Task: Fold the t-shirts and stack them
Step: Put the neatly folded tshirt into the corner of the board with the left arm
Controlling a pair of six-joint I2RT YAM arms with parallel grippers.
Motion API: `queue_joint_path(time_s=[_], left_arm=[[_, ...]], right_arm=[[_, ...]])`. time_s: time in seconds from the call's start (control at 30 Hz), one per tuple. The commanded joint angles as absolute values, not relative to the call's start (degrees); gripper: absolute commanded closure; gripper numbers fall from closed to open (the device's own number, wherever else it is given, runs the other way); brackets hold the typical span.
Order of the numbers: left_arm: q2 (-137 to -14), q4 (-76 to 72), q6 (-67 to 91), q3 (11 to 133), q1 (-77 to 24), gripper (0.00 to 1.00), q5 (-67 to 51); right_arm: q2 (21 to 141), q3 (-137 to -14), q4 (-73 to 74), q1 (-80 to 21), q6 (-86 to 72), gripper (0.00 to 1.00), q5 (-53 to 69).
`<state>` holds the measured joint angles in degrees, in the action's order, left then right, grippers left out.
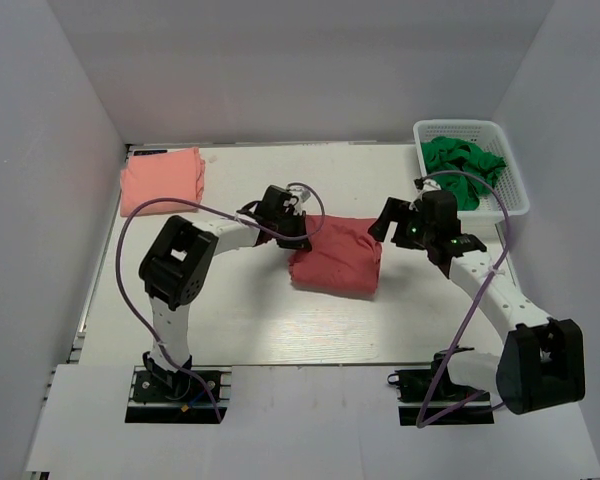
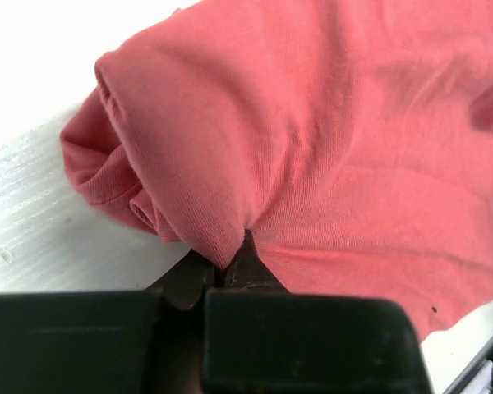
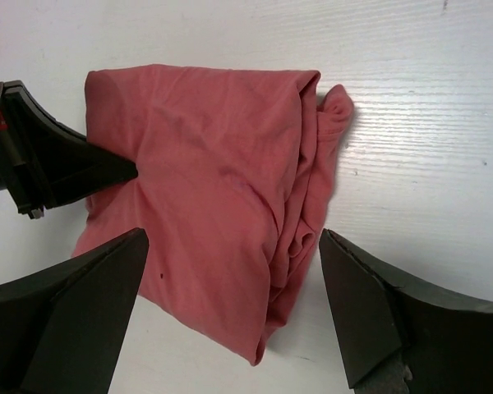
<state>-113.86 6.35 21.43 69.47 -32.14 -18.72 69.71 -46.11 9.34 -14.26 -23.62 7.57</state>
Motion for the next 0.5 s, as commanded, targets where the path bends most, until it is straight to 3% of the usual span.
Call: queue_joint_path(time_s=[0.0,0.47], left_arm=[[-116.2,13.6,18.4,72.7,-33.2,1.0,-11.3],[-100.4,19.8,-3.8,81.8,-29.5,1.0,20.9]], right_arm=[[65.8,-44.9,8.0,-14.0,-23.6,0.09,3.4],[64.2,-43.8,10.0,-14.0,-24.4,0.09,-1.9]])
